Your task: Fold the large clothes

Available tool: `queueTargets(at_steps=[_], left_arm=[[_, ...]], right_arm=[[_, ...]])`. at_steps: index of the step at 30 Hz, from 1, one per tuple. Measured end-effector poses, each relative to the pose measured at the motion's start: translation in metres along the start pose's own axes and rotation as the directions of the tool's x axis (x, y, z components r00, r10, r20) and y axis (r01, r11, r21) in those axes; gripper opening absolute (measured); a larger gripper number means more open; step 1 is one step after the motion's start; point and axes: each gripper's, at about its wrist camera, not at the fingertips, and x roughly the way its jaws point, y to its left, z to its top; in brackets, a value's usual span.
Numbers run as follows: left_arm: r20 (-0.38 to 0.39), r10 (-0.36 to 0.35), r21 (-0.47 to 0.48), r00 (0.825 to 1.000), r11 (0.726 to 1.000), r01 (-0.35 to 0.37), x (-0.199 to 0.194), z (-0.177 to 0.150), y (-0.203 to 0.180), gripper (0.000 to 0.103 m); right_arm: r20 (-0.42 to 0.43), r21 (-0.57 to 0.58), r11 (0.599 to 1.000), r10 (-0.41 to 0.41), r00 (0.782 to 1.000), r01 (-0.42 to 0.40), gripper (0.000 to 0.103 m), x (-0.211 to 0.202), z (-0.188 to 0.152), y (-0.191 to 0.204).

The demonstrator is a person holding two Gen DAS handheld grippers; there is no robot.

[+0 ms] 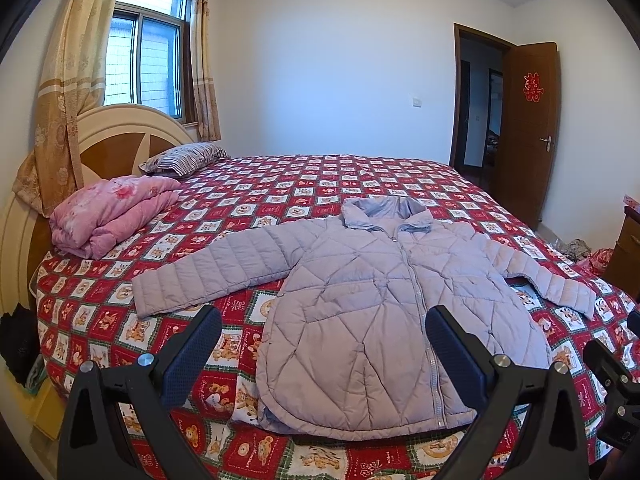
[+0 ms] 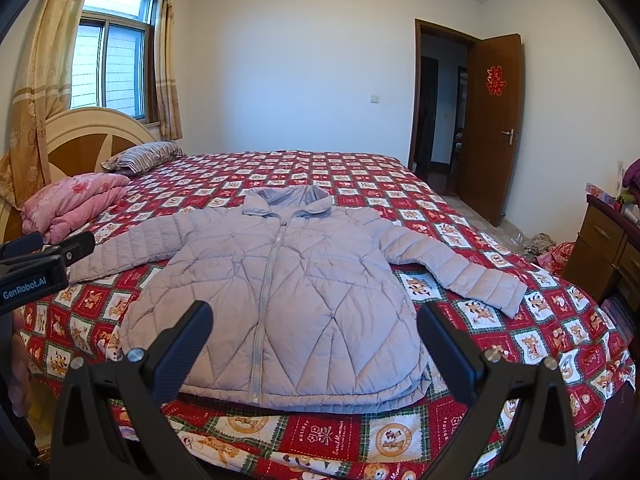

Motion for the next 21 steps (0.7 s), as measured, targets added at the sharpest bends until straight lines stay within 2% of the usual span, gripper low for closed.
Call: queueTargets(at_steps=[21], left_arm=[[0.002,0.008,-0.007,1.000,1.000,-0.008,0.0021,0.0016,0.0076,0.102]], right_arm=[[-0.006,0.002,1.000,0.002,1.000,-0.002,0.103,0.0009,-0.0037,0.0026]])
